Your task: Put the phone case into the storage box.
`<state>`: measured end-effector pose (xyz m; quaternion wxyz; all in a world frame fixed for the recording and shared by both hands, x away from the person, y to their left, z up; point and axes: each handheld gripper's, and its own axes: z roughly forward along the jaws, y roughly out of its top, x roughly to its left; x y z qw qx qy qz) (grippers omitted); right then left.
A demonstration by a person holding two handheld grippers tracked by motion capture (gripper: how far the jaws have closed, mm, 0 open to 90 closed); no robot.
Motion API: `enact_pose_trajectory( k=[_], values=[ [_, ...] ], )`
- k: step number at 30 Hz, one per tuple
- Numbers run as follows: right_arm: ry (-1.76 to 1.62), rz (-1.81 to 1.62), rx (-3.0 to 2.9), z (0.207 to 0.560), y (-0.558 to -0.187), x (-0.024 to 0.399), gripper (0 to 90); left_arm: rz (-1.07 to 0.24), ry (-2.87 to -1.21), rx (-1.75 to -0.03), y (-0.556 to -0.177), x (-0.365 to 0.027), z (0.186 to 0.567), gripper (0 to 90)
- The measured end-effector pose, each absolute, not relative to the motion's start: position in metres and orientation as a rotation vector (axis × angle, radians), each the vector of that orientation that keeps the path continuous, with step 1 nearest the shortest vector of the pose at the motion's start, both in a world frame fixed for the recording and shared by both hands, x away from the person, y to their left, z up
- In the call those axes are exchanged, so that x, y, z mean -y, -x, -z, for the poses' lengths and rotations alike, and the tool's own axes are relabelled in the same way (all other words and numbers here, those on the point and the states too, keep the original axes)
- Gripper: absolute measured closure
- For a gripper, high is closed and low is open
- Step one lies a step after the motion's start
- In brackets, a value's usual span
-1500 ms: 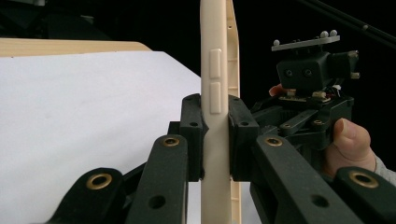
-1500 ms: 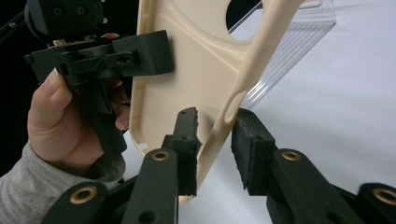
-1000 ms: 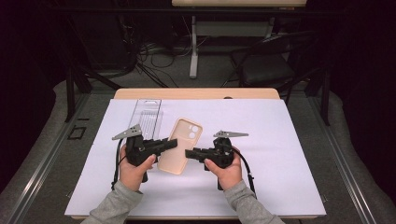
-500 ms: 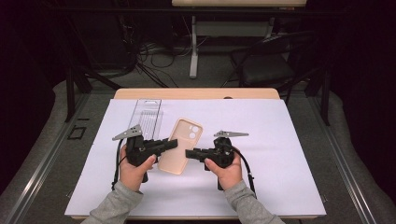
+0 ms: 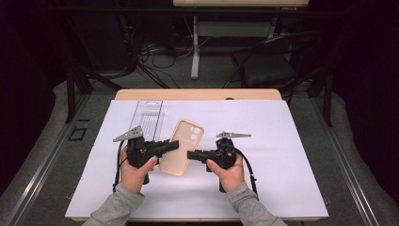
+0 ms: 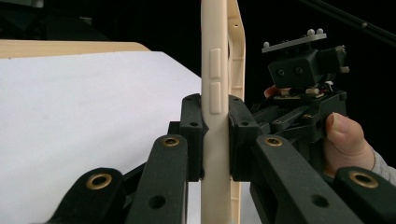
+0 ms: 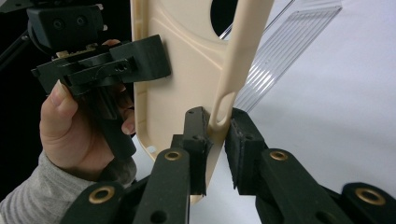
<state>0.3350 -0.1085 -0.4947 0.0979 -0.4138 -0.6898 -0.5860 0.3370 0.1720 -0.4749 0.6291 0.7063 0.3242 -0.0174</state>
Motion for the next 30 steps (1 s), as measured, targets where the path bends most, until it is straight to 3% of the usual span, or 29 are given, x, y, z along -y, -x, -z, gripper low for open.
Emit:
enact_pose_trajectory(
  k=[30],
  values=[
    [1.229,1.73,1.962,0.4981,-0.3365,0.1106,81.4,0.041,-1.615,-0.744,-0.3373,-0.1725,0.4752,79.8]
  ],
)
